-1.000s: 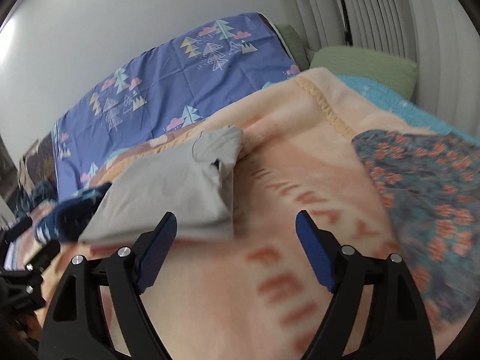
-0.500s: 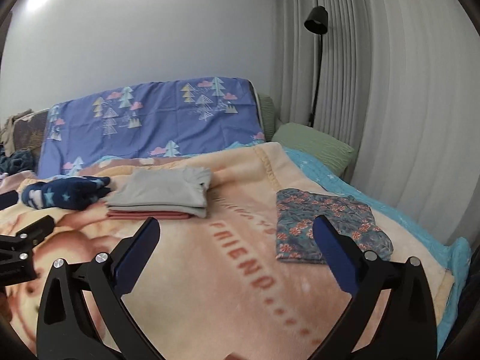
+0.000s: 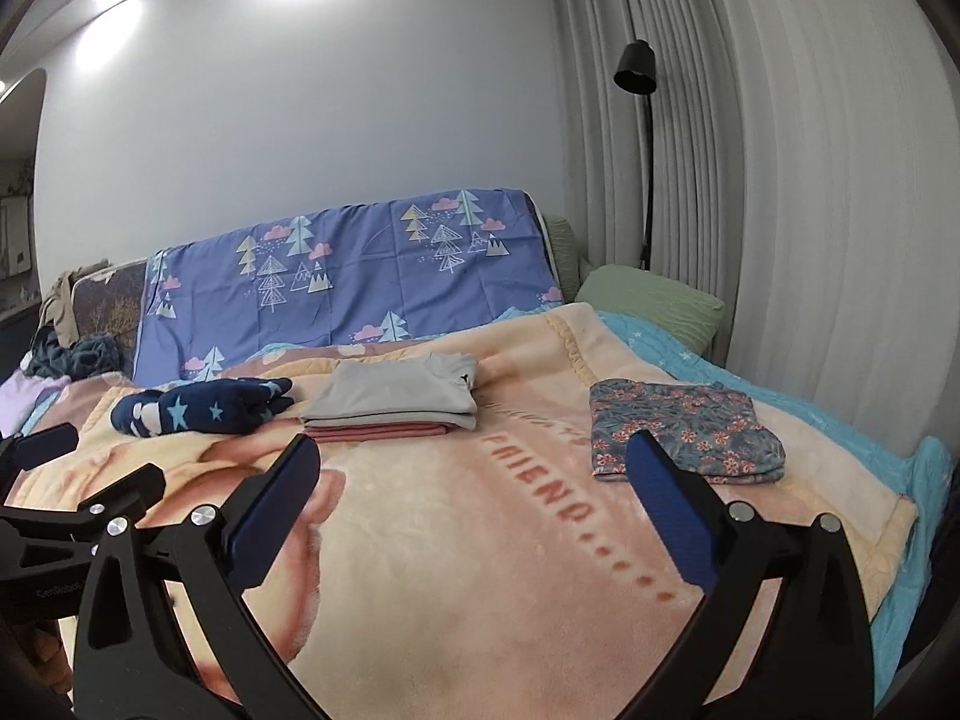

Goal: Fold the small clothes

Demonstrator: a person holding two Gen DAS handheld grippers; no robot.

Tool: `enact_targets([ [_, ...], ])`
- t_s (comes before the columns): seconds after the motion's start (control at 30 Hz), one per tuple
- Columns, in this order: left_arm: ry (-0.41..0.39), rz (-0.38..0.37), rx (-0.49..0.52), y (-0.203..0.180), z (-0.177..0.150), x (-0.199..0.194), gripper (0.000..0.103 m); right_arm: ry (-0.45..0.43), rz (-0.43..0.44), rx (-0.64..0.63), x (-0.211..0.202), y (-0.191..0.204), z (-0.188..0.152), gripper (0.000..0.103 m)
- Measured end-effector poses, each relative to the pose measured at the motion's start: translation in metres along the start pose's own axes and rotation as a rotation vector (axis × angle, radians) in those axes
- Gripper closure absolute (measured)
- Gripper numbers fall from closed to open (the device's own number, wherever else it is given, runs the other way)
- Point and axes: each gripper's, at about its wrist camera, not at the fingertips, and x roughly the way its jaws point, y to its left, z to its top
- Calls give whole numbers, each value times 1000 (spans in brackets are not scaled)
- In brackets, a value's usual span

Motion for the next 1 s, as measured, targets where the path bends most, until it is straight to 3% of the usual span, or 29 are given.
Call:
enact_targets([
  [0.2, 23, -15, -8, -1, -8, -7, 2, 30, 30, 13, -7, 2, -1, 1],
  [0.5, 13, -19, -25, 2, -13, -15, 2, 109, 7, 32, 0, -2, -12, 1],
  [1.0, 6, -21, -28, 0, -11, -19, 2, 135, 24, 41, 7, 3, -14, 1],
])
